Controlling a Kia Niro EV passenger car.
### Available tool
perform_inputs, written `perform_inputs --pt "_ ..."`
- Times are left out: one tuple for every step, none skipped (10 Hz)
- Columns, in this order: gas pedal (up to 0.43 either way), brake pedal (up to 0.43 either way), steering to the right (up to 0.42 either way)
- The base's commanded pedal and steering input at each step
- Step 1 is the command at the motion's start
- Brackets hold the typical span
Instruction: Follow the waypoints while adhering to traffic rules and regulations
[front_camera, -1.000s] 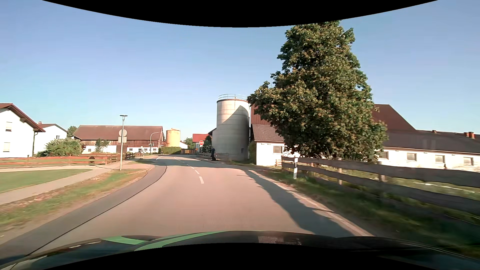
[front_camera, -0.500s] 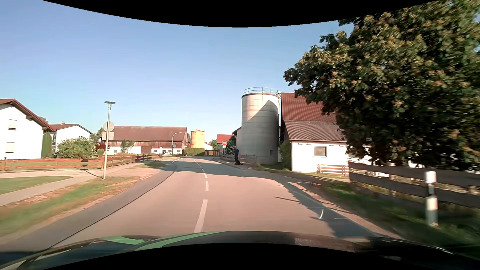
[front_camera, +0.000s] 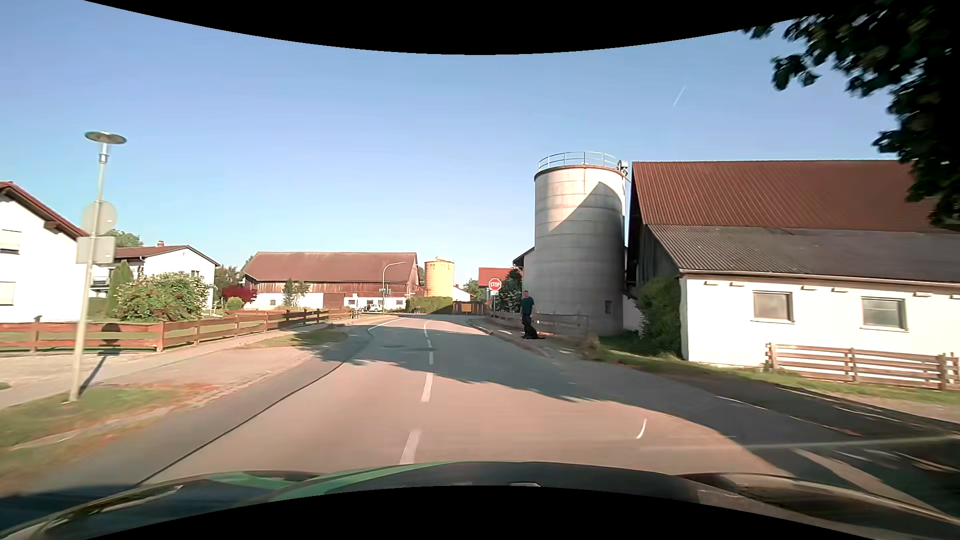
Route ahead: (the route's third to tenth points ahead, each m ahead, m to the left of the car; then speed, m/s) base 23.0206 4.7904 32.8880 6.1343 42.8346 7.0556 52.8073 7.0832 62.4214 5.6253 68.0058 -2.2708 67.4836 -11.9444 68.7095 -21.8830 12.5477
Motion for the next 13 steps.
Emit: perform_inputs --pt "0.0 0.0 -0.047" --pt "0.0 0.0 -0.039" --pt "0.0 0.0 -0.033" --pt "0.0 0.0 -0.031" --pt "0.0 0.0 -0.029" --pt "0.0 0.0 -0.025" --pt "0.0 0.0 -0.021" --pt "0.0 0.0 -0.016" --pt "0.0 0.0 -0.012" --pt "0.0 0.0 -0.011" --pt "0.0 0.0 -0.011" --pt "0.0 0.0 -0.011" --pt "0.0 0.055 -0.012"
